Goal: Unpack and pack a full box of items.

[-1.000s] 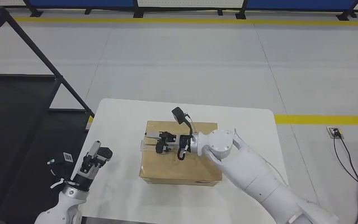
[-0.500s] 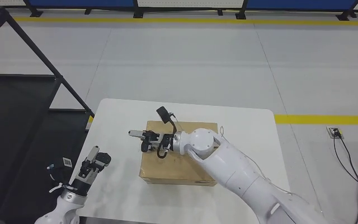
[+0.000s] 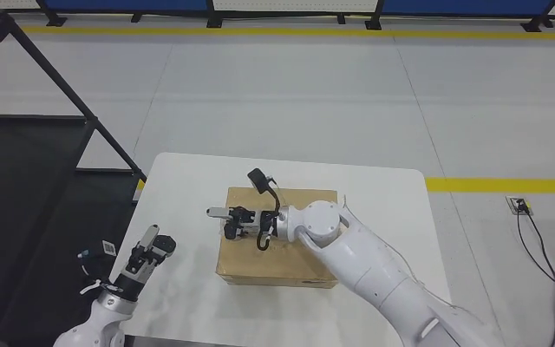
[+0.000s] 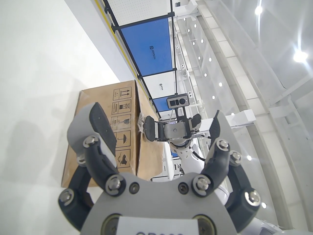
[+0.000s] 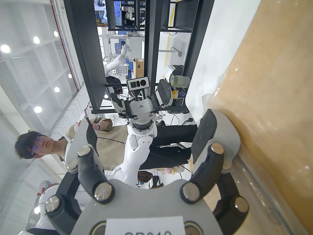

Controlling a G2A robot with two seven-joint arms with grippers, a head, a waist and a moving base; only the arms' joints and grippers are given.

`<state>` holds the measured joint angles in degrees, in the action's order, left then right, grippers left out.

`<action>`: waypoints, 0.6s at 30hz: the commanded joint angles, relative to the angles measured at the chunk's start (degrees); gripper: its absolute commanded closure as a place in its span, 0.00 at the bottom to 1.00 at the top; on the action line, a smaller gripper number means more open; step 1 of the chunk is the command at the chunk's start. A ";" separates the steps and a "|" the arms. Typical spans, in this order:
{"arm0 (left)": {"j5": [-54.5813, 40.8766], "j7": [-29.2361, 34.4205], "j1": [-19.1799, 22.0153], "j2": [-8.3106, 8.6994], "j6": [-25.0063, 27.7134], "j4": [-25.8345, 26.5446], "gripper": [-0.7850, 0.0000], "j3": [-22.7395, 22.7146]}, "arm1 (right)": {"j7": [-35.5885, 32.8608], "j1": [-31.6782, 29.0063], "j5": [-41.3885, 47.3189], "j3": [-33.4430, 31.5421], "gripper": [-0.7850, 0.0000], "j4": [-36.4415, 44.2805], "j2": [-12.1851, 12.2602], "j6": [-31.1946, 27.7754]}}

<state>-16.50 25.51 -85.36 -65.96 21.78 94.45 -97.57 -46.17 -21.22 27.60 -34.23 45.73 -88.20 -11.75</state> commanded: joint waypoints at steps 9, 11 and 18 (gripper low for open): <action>1.31 -0.47 0.59 -0.12 -0.69 0.42 0.00 1.29 | -1.36 -5.62 -4.92 -7.56 0.00 6.38 4.38 2.81; 1.88 -0.60 0.81 -0.16 -0.97 0.54 0.00 1.74 | -1.49 -7.10 -6.21 -9.32 0.00 8.57 5.36 3.49; 2.88 -1.33 1.36 -0.33 -1.29 0.95 0.00 3.21 | -2.50 -12.72 -10.38 -16.04 0.00 16.94 8.71 7.38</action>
<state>-13.67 24.24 -84.05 -66.27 20.48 95.39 -94.54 -48.50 -33.29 17.72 -49.37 61.69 -79.88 -5.08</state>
